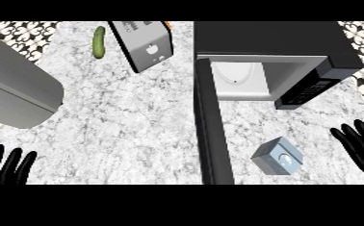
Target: Pick up the milk, place it into the microwave and close the microwave
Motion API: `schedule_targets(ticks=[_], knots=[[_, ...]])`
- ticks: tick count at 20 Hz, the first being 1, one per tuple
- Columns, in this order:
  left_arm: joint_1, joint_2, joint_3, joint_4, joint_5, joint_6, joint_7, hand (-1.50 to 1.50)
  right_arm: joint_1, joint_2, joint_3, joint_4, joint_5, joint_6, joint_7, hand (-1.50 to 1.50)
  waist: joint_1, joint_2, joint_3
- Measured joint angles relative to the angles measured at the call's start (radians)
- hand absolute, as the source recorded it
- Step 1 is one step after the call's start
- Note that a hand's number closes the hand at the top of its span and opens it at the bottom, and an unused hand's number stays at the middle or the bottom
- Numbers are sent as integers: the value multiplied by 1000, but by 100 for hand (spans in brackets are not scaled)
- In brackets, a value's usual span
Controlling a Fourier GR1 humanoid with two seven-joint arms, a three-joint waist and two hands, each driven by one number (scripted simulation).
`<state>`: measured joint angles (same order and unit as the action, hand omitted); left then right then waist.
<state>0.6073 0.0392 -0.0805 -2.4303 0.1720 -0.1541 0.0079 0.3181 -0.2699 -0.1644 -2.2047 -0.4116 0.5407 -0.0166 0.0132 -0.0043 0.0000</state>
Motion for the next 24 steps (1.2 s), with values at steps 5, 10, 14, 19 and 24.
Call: schedule_targets(ticks=[5,10,14,19,24], knots=[[83,-3,24,1,7,-54,-68,-150,-18,42,1,132,137,5,-80,-150,7,0,0],[169,-7,32,1,15,-109,-127,-150,-26,66,-13,279,273,-1,-195,-150,12,0,1],[238,-8,49,3,23,-155,-178,-150,-48,61,-24,419,361,-4,-289,-150,17,0,1],[291,-12,70,8,35,-197,-226,-150,-99,57,-21,627,479,-32,-441,-150,19,2,2],[347,-11,99,13,48,-248,-281,-150,-157,44,-9,822,592,-85,-596,-150,22,2,2]])
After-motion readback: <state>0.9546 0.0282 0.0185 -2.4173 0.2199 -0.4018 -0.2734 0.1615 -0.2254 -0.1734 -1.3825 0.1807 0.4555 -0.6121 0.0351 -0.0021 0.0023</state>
